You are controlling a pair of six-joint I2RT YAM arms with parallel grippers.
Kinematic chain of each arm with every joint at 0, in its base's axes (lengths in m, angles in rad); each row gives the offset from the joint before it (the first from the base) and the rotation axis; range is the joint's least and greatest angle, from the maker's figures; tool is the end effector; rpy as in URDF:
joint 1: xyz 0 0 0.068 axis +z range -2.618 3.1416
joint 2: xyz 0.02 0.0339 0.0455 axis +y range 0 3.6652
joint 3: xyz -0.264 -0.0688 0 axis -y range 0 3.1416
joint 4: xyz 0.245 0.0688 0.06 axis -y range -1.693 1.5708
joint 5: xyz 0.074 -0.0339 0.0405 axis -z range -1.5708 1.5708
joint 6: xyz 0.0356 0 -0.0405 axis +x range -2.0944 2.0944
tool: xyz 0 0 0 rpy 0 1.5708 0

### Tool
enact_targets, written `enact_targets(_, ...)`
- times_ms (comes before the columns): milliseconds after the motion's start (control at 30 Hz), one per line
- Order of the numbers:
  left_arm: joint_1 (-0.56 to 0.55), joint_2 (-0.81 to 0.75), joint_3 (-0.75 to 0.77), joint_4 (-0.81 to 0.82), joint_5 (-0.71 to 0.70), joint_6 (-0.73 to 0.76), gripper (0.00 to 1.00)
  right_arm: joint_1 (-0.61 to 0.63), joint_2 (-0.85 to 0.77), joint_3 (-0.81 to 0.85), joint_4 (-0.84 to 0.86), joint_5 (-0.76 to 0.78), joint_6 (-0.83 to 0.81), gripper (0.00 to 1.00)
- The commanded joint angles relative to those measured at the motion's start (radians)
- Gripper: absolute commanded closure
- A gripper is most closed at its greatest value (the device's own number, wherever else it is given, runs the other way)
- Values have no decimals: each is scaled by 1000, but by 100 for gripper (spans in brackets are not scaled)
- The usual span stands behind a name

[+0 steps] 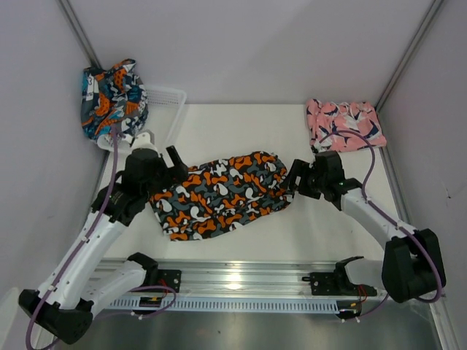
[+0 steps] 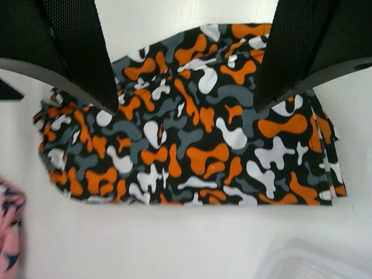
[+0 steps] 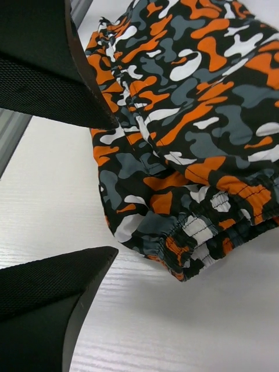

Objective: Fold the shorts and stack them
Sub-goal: Move the shorts to the center of the board, then flatten the shorts out

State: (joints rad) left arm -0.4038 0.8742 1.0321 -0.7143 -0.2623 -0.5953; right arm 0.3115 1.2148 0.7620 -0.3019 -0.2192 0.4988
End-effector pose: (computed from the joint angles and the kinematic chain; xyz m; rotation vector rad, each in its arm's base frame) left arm 0.1647 -0.0603 0.3565 -0.3568 2.0921 -0.3183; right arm 0.2392 0.0851 0.2332 0.1105 2.3948 0.6502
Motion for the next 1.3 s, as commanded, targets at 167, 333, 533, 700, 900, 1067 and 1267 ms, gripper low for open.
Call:
enact_targets(167,-187,-7,-96,32,-161,81,1,6,190,77,173,4,101,31)
enact_targets(333,-201,-32,-135,9,-198,92,1,6,278,109,253,-3,156,39)
enact_targets(533,-204,-87,-165,1,-204,103,1,12,275,134,283,20,205,42)
enact_targets(700,-204,-122,-159,-13,-190,118,1,14,317,164,277,69,237,41)
enact_targets(900,-204,-126,-139,-43,-207,137,1,14,379,161,279,116,326,40)
enact_targets(1067,-204,-129,-133,-47,-212,141,1,14,426,145,354,133,418,40)
enact_targets(1267,-204,-126,-135,-47,-212,147,1,14,472,69,537,136,535,41)
